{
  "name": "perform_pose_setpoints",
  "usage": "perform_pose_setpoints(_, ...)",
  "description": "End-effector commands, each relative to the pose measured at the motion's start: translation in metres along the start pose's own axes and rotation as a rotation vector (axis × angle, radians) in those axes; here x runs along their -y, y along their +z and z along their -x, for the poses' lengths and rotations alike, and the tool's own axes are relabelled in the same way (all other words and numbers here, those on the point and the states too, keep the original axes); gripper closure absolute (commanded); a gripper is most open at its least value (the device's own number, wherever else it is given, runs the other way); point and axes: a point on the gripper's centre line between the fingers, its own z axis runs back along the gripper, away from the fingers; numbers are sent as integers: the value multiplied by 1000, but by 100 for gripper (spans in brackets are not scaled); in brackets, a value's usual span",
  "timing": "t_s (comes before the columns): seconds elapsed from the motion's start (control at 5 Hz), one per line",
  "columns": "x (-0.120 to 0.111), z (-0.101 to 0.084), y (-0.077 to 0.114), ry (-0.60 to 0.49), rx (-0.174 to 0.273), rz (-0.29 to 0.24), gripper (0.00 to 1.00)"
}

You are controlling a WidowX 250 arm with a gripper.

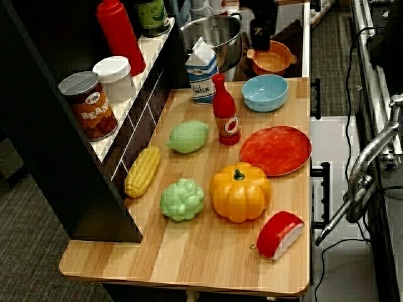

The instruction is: Lift bowl

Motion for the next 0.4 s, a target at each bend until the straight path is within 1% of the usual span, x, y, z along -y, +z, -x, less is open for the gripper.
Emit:
perform_pose_setpoints(0.0,-18,-16,-6,-28,10,-38,0)
perform_pose_setpoints(0.2,-24,-15,-5,-18,1,-20,0)
